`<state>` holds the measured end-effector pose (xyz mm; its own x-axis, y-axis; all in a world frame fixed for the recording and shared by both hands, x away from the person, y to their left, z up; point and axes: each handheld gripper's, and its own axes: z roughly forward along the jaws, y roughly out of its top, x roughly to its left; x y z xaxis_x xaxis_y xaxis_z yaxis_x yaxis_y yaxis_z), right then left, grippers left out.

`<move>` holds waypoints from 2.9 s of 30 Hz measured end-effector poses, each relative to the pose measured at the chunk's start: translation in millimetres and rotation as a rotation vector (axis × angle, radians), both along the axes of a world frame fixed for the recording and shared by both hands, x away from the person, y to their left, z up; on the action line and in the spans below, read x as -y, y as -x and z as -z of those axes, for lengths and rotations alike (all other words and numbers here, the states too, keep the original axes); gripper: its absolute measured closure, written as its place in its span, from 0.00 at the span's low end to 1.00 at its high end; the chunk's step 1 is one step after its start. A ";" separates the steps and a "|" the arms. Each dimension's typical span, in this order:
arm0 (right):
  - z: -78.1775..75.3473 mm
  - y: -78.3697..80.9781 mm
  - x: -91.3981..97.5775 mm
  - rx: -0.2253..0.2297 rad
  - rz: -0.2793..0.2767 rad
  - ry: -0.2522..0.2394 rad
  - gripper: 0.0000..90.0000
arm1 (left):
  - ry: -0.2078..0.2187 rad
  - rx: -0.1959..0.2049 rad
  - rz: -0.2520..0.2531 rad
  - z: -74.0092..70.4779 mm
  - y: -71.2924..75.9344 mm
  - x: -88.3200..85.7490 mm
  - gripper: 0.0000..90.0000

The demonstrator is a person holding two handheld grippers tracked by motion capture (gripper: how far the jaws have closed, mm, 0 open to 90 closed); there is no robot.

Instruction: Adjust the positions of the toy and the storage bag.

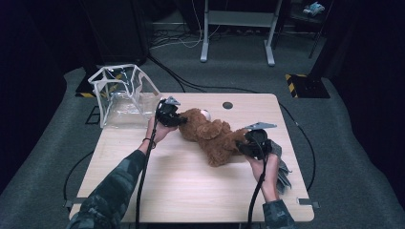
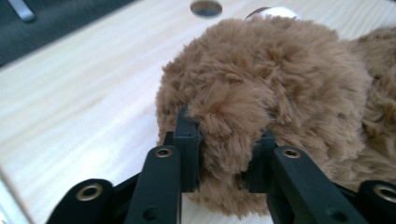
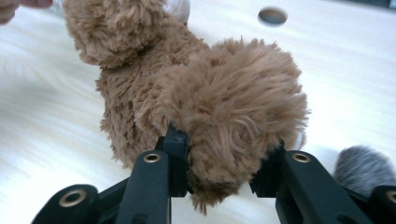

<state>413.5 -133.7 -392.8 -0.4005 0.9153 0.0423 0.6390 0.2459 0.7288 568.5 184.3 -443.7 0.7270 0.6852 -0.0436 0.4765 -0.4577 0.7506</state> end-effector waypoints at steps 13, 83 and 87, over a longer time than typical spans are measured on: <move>16.8 6.7 1.6 -0.015 0.007 -0.043 0.60 | 0.099 0.034 0.020 -32.4 48.5 -5.0 0.28; 75.0 -52.2 10.0 -0.268 -0.128 -0.026 0.83 | 0.109 -0.147 0.082 16.1 118.7 -23.5 0.85; 71.2 -48.5 6.8 -0.240 -0.125 -0.003 0.86 | 0.089 -0.171 0.080 11.8 114.0 -26.3 0.86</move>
<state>462.0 -140.5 -463.9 -0.4886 0.8591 0.1523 0.7585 0.3319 0.5609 454.5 210.5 -455.5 0.7556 0.6137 -0.2291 0.5655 -0.4346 0.7010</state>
